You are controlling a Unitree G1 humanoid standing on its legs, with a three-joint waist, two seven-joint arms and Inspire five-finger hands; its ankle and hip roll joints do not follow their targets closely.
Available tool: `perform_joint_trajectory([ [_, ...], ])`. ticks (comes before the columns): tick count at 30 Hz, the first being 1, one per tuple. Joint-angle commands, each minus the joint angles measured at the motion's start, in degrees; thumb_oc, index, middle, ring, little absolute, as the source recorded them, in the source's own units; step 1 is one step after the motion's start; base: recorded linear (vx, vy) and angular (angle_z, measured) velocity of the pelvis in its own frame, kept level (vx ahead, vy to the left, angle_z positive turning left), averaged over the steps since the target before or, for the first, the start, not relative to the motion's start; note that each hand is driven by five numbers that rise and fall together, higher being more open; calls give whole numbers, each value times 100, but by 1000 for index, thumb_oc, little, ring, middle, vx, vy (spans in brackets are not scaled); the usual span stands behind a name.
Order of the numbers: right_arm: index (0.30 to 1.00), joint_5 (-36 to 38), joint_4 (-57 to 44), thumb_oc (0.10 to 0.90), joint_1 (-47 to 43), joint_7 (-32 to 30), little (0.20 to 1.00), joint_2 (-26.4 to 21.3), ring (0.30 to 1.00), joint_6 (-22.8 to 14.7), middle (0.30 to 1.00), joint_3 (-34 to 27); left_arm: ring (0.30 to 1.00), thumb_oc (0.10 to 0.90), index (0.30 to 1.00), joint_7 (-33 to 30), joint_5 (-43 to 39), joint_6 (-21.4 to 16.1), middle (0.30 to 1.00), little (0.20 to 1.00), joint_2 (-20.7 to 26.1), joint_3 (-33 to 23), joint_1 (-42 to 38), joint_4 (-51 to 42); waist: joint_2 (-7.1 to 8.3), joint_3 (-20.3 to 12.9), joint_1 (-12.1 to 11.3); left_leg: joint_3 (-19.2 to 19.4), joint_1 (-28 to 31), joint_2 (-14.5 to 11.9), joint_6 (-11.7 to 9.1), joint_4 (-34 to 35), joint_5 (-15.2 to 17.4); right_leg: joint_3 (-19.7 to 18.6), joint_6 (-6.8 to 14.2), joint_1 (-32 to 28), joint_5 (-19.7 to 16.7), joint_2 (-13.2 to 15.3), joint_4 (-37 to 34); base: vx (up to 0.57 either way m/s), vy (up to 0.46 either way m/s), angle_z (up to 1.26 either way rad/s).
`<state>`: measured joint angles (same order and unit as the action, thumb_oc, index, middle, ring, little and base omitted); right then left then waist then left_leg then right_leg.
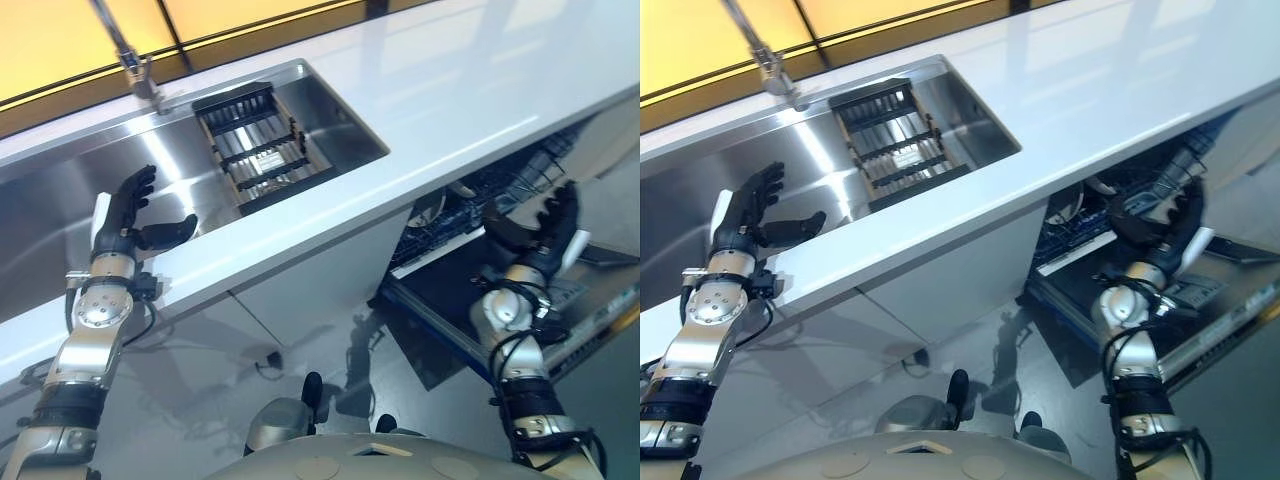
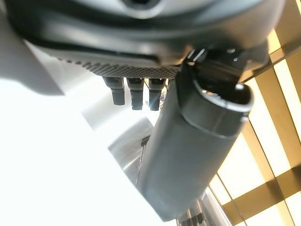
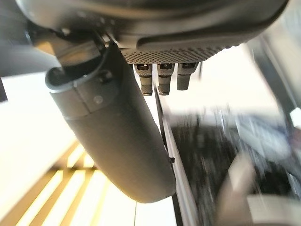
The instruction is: Pick up plates and place into dishwasher.
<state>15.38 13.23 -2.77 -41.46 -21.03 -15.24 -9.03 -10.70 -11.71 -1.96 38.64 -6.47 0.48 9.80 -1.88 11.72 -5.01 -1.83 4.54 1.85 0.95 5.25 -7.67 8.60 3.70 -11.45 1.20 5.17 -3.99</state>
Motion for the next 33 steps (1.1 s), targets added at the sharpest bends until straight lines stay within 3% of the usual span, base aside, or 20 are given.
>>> perform_joint_trajectory([
  [1,900,-200,-306,800,59,404,900,-479,900,-341,900,-127,900,800,900,-9,212,-273,900,900,163,-228,-228,-124,76,-519,317,427,356,67,136,-225,992,-59,243,513,-102,10,373,-82,-94,-22],
  [3,900,-141,-42,800,221,559,900,-498,900,-149,900,-228,900,800,900,33,215,-270,900,900,180,-301,-214,-135,85,-538,387,455,378,41,105,-164,969,-103,232,503,-94,-33,346,-77,-111,-12],
  [9,900,339,933,800,482,493,900,-409,900,-264,900,-452,900,800,900,-18,191,-216,900,900,253,-354,-258,-145,87,-514,522,519,377,-69,25,-135,923,-178,162,525,-4,-140,426,-75,-111,-16],
  [15,900,1977,2281,800,373,626,900,-241,900,-487,900,-680,900,800,900,16,56,-202,900,900,397,-216,-463,-11,3,-497,502,472,332,-145,-84,-123,836,-111,84,507,79,-208,488,-52,-105,-7],
  [20,900,3730,3427,800,136,2020,900,-165,900,-491,900,-874,900,800,900,7,-61,-81,900,900,444,-16,-655,-30,-113,-485,393,366,217,-183,-205,-193,750,19,2,483,143,-206,518,-30,-72,2],
  [24,900,4924,3945,800,-35,3619,900,-259,900,-4,900,-877,900,800,900,18,-125,54,900,900,435,100,-807,-73,-240,-456,296,216,64,-175,-316,-290,666,174,-63,510,192,-165,567,-35,-34,14],
  [27,900,5288,4127,800,-93,4436,900,-339,900,329,900,-805,900,800,900,19,-160,101,900,900,394,133,-845,-74,-363,-440,272,146,-22,-145,-376,-318,595,261,-89,550,218,-133,592,-34,16,13],
  [33,900,5568,4534,800,-305,5151,900,-609,900,827,900,-793,900,800,900,-9,-193,124,900,900,319,236,-896,-8,-614,-392,224,13,-166,-97,-469,-441,526,343,-116,677,285,-33,737,-23,44,8],
])
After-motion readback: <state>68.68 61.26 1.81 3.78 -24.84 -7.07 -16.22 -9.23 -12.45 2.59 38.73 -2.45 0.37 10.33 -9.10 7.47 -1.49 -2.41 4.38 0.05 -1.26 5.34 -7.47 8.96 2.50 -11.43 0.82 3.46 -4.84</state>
